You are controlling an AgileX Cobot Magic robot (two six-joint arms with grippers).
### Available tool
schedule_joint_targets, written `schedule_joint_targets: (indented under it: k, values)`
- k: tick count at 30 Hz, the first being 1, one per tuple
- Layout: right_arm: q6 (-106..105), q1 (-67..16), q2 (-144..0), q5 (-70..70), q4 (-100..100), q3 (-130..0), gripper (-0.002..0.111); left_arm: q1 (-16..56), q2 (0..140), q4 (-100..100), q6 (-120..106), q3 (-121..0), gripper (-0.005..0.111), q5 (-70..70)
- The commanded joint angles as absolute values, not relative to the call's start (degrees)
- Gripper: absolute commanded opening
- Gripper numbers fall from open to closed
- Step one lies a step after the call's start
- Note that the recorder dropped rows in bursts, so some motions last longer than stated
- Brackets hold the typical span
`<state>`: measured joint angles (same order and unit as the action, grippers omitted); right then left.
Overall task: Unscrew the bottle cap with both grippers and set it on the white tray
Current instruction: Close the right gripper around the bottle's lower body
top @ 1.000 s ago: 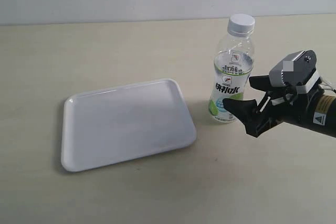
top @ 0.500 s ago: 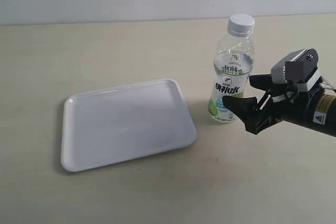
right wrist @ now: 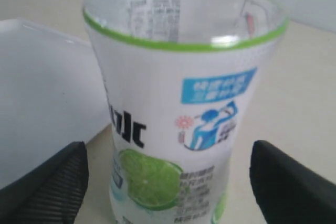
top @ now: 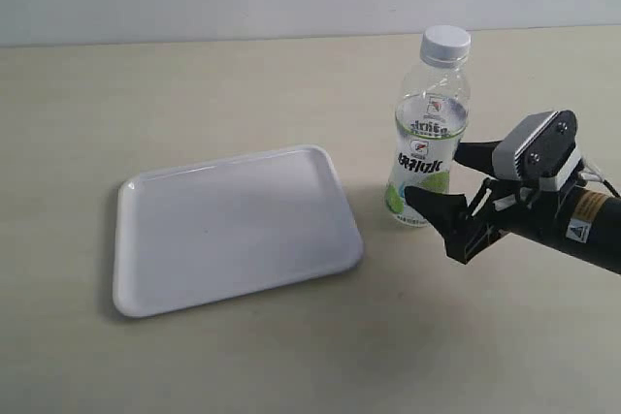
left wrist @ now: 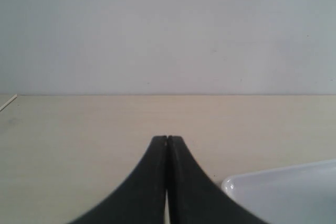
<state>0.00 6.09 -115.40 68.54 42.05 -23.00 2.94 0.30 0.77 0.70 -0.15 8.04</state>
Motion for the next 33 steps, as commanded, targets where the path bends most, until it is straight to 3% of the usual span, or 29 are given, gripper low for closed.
schedule_joint_targets:
  k: [1, 33]
  values:
    - [-3.41, 6.28, -118.04, 69.96, 39.55, -23.61, 0.08, 2.74, 0.0, 0.93, 0.78, 0.0, 0.0, 7.89]
    - [-3.41, 5.28, -127.78, 69.96, 47.2, -34.27, 0.08, 2.74, 0.0, 0.93, 0.78, 0.0, 0.0, 7.89]
